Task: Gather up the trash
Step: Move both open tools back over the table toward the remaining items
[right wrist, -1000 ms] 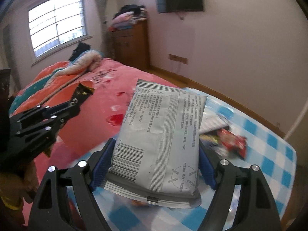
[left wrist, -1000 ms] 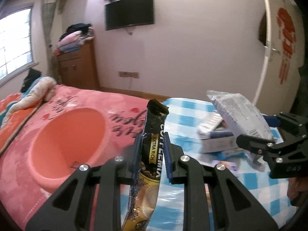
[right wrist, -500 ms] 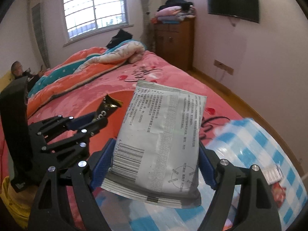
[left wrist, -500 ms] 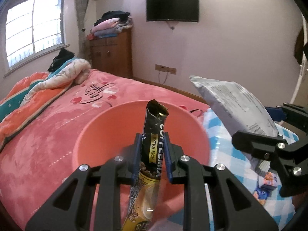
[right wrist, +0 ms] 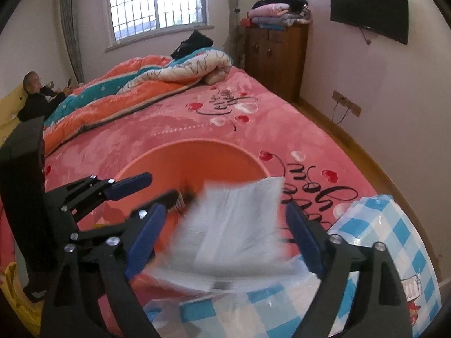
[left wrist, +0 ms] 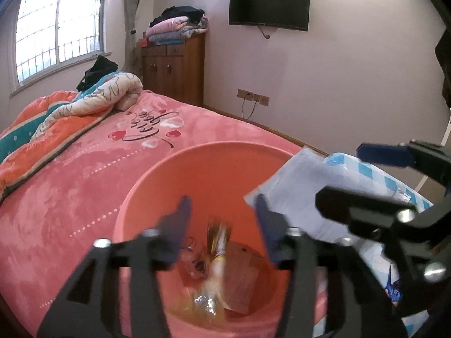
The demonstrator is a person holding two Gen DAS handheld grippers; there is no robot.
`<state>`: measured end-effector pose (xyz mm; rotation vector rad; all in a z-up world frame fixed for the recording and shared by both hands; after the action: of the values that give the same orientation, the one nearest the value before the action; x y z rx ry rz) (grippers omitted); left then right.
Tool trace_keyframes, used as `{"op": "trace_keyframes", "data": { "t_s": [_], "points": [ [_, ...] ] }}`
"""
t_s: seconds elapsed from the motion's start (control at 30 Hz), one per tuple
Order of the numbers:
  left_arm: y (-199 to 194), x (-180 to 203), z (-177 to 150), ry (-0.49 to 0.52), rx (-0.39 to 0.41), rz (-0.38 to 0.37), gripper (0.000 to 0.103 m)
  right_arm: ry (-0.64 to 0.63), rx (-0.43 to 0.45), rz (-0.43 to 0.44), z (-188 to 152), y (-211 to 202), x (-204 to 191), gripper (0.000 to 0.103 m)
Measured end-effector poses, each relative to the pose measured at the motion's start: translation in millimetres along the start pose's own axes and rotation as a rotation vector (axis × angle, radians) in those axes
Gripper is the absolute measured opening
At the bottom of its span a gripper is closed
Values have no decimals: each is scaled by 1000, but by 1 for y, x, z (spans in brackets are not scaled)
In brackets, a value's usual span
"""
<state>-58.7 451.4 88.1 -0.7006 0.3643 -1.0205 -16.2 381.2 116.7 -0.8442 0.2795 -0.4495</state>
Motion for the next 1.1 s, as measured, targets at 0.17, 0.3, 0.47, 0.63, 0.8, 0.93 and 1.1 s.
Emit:
{"op": "trace_keyframes", "data": {
  "t_s": [0.17, 0.3, 0.47, 0.63, 0.8, 0.93, 1.1],
  "points": [
    [-3, 5, 0, 6, 13, 16, 74, 61, 39, -23, -5, -16, 19, 94],
    [-11, 14, -1, 23, 36, 26, 78, 112, 63, -62, -20, -32, 40, 94],
    [-20, 32, -3, 50, 48, 30, 81, 186, 96, -108, -49, -56, 66, 94],
    [-32, 54, -7, 85, 64, 25, 85, 251, 113, -141, -79, -80, 86, 96],
    [-42, 82, -12, 108, 72, -15, 88, 295, 121, -163, -106, -100, 99, 96],
    [-50, 107, -20, 139, 76, -41, 89, 327, 127, -188, -130, -115, 107, 96],
    [-59, 139, -30, 162, 78, -91, 91, 364, 130, -226, -159, -133, 122, 96]
  ]
}}
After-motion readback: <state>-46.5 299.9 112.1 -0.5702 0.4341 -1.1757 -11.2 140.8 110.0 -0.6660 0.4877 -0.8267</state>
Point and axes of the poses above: each gripper's, at about its wrist camera, not at the fingertips, and y roughly the way its jaws point, x to its right, z to its top, the point moved 10 cm from there along y, roughly the way its jaws point, and after that the axes turned 6 degrees about -x, right-handed, at the moved point
